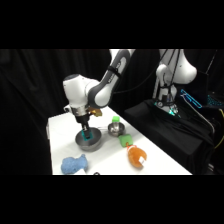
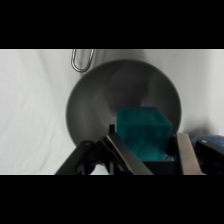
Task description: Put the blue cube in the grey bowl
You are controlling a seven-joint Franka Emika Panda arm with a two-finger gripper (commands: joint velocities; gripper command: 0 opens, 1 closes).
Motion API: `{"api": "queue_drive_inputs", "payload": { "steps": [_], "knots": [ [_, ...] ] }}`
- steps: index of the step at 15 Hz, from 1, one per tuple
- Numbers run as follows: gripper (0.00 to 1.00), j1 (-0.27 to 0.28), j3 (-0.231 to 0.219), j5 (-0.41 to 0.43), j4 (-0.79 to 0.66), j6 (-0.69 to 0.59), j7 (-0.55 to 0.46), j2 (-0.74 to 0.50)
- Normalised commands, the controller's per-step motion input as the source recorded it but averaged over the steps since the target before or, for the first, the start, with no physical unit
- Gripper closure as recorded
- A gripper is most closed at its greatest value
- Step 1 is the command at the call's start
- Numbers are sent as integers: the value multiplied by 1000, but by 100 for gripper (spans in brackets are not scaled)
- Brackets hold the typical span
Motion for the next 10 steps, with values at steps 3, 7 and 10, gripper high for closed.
{"api": "queue_drive_inputs", "payload": {
  "steps": [3,7,10],
  "knots": [
    [0,-5,-42,64,183,21,-6,80],
    [0,-2,-32,53,203,-325,-4,-90],
    [0,-5,1,58,166,-463,-53,-225]
  ]
}}
